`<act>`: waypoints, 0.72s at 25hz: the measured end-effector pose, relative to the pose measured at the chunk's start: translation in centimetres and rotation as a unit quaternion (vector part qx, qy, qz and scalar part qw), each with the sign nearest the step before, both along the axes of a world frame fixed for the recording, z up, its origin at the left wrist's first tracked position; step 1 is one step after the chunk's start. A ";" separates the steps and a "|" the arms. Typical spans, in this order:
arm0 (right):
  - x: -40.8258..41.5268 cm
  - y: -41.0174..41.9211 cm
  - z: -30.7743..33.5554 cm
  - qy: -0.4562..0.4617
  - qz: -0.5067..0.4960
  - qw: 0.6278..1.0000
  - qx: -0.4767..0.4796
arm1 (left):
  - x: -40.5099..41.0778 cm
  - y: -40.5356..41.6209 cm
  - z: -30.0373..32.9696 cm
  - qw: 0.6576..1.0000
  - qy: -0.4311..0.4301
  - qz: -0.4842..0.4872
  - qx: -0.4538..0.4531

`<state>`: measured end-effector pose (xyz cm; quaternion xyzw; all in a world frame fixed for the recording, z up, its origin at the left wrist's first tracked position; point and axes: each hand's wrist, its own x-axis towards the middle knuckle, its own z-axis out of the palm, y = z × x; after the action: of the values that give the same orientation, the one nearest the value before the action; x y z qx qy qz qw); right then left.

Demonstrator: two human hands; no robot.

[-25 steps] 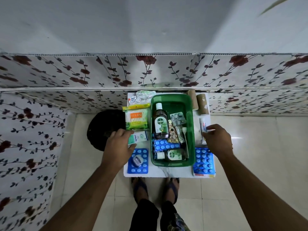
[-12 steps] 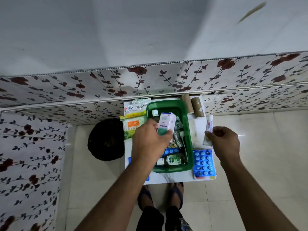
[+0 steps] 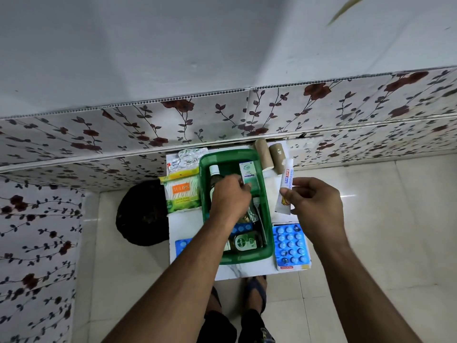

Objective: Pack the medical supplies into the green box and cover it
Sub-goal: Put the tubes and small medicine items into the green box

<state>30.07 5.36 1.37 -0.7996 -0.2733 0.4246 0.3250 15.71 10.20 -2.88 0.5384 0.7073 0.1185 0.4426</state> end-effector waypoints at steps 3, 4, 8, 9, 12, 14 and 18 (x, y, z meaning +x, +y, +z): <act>-2.3 1.1 0.4 -0.047 0.083 0.995 -0.003 | -2.4 -0.3 2.3 0.997 -0.052 0.037 0.050; -3.4 1.6 0.4 -0.079 0.127 0.989 -0.010 | -4.0 -0.5 3.0 0.991 -0.073 0.076 0.077; -8.1 4.7 -1.3 -0.223 0.305 0.924 -0.056 | -11.2 -1.3 3.2 0.966 -0.078 0.215 0.120; -9.1 5.4 -1.7 -0.251 0.338 0.905 -0.064 | -12.6 -1.6 2.8 0.965 -0.061 0.228 0.114; -10.7 6.8 -2.8 -0.326 0.404 0.852 -0.072 | -15.0 -2.2 1.0 0.971 -0.037 0.216 0.098; -11.2 7.1 -3.1 -0.359 0.428 0.826 -0.076 | -15.7 -2.7 -0.2 0.975 -0.029 0.199 0.096; -10.9 6.3 -2.3 -0.359 0.420 0.832 -0.046 | -15.7 -3.8 -0.8 0.982 -0.028 0.158 0.098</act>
<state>19.16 11.64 -0.89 -0.7183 -0.6601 0.2156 -0.0429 0.01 6.36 -3.73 0.4574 0.7557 0.2705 0.3829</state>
